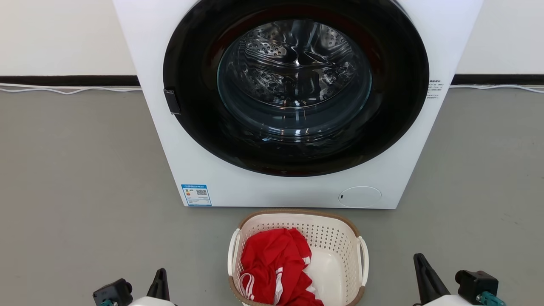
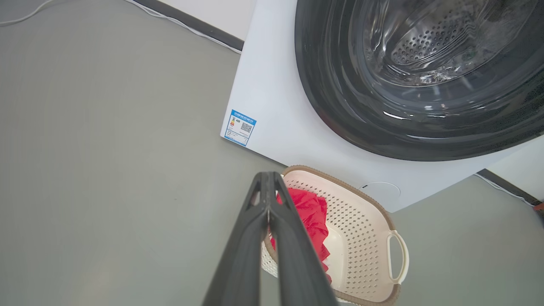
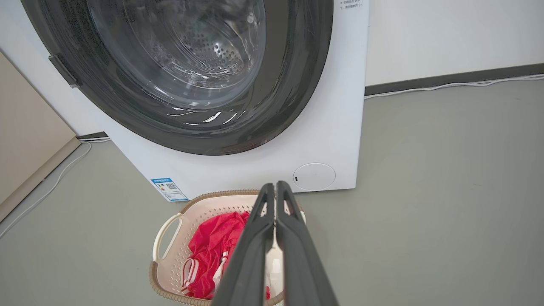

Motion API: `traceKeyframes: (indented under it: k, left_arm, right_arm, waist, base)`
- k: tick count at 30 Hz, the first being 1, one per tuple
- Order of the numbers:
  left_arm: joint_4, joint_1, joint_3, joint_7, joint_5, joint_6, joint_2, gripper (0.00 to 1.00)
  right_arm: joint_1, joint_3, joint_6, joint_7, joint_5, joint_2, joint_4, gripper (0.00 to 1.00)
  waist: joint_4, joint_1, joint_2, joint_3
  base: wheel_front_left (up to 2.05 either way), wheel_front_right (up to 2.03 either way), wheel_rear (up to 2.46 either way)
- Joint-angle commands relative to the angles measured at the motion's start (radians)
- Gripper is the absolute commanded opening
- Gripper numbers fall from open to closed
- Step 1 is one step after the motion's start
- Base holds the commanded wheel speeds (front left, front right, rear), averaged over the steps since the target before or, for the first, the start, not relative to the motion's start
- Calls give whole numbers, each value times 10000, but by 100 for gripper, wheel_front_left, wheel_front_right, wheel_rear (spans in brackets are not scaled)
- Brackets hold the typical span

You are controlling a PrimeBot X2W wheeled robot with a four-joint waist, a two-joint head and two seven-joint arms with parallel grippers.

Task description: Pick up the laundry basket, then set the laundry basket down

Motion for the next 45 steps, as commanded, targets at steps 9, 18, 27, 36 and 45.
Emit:
traceKeyframes:
  k: [9, 18, 27, 36, 45]
  left_arm:
    - [-566, -391, 209, 285, -1099, -223, 53, 0]
    - [-814, -404, 325, 548, -2007, -348, 68, 0]
    - [-1062, -417, 443, 813, -2917, -473, 84, 0]
    - [-1311, -430, 562, 1080, -3830, -599, 99, 0]
    - [-1559, -443, 680, 1344, -4737, -724, 114, 0]
  right_arm:
    - [-389, -102, 14, 304, 1409, -44, -490, 0]
    - [-435, -160, 19, 560, 2557, -48, -678, 0]
    - [-481, -220, 24, 819, 3709, -52, -866, 0]
    - [-528, -279, 29, 1078, 4864, -57, -1055, 0]
    - [-575, -339, 34, 1336, 6012, -61, -1242, 0]
  waist:
    - [-34, -2, 0, 20]
    - [-66, -2, 0, 39]
    - [-98, -2, 0, 57]
    - [-130, -2, 0, 76]
    - [-161, -2, 0, 94]
  base:
    - [0, 0, 0]
    - [0, 0, 0]
    - [0, 0, 0]
    - [0, 0, 0]
    - [0, 0, 0]
